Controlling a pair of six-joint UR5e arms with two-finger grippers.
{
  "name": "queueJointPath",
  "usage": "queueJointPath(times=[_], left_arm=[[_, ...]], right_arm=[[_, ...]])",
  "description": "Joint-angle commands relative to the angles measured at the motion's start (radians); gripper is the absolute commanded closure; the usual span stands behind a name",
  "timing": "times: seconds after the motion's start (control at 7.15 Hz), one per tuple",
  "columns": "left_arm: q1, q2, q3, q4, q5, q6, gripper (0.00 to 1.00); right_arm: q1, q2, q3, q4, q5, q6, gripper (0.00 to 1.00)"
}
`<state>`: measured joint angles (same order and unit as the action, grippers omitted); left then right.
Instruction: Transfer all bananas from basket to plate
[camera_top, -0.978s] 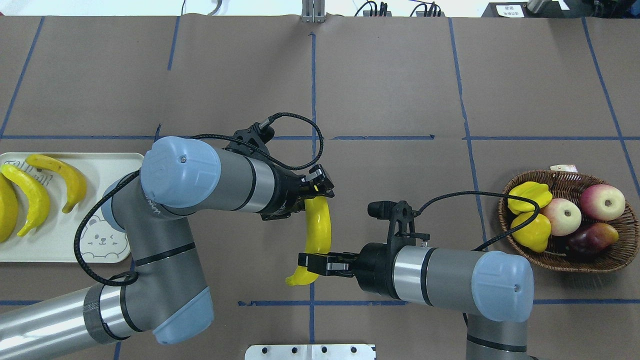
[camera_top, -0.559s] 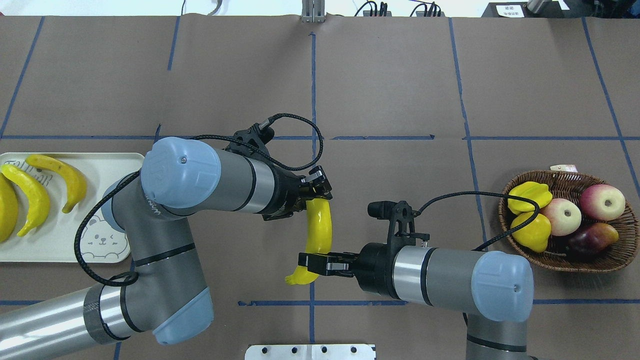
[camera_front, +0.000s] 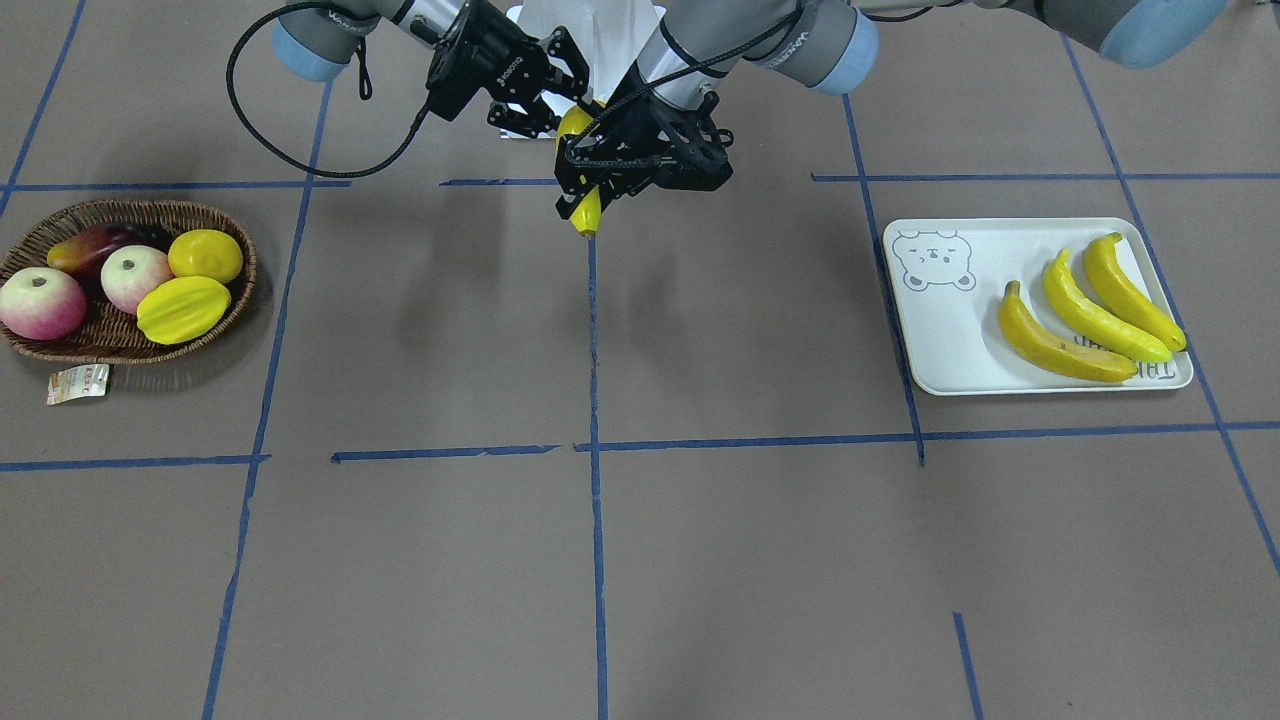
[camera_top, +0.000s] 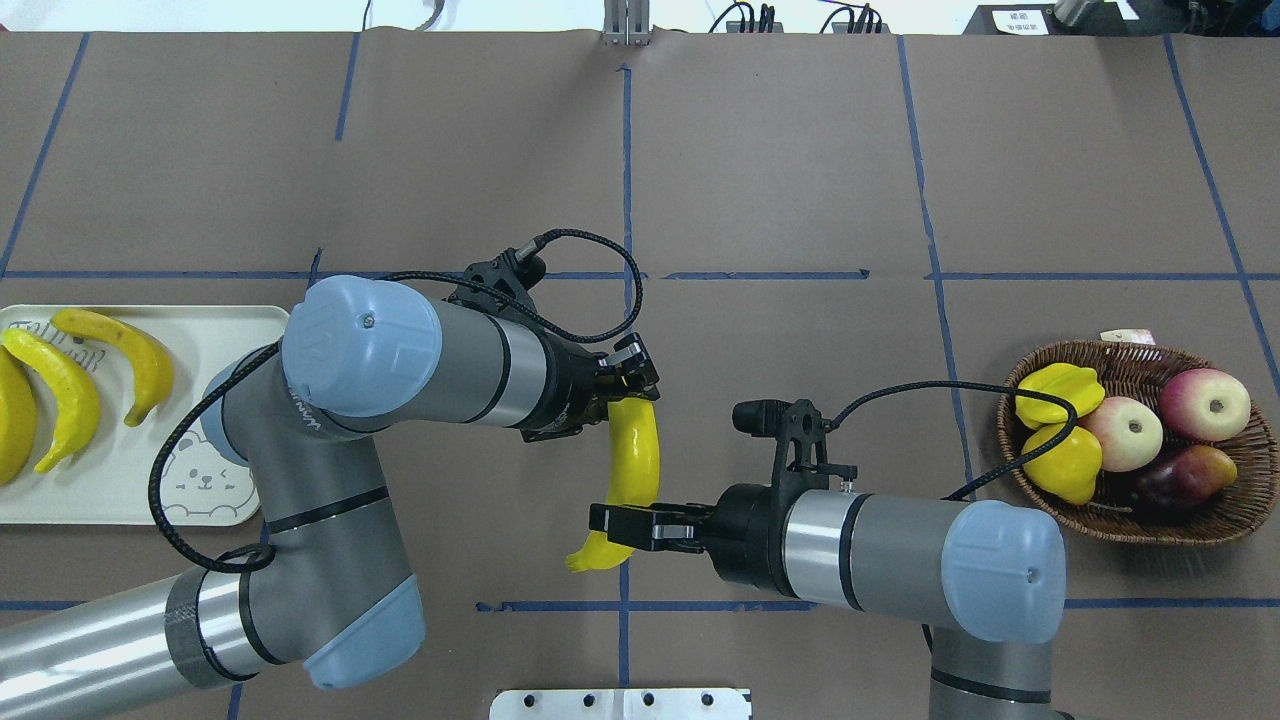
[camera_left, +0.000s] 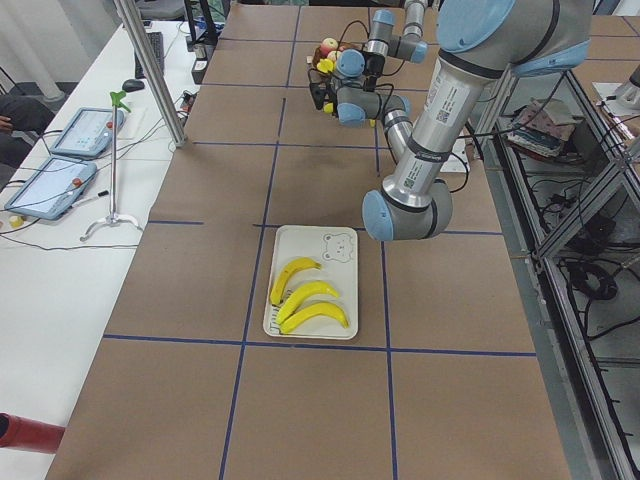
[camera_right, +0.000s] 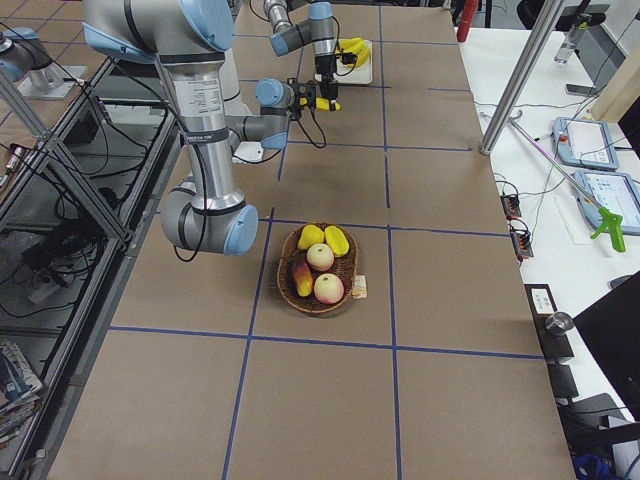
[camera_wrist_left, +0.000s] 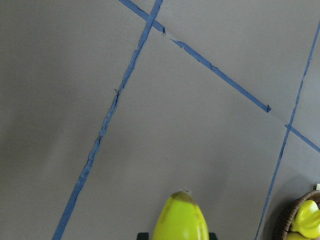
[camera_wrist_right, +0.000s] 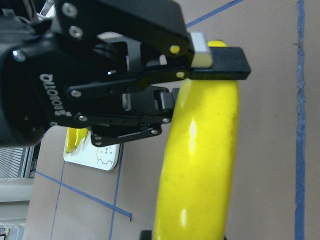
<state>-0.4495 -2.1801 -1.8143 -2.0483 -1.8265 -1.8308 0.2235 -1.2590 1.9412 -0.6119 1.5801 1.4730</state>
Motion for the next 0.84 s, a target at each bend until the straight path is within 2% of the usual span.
queueJointPath(times=[0.0,0.7], left_arm=[[0.000,0.005,-0.003,0.002,0.000,0.002,1.00],[-0.020,0.045,-0.019,0.040,0.004,0.011,1.00]], right_arm=[[0.002,0.001,0.001,-0.008,0.000,0.000,0.00],[0.016,-0.016,0.013,-0.100,0.015,-0.003,0.00]])
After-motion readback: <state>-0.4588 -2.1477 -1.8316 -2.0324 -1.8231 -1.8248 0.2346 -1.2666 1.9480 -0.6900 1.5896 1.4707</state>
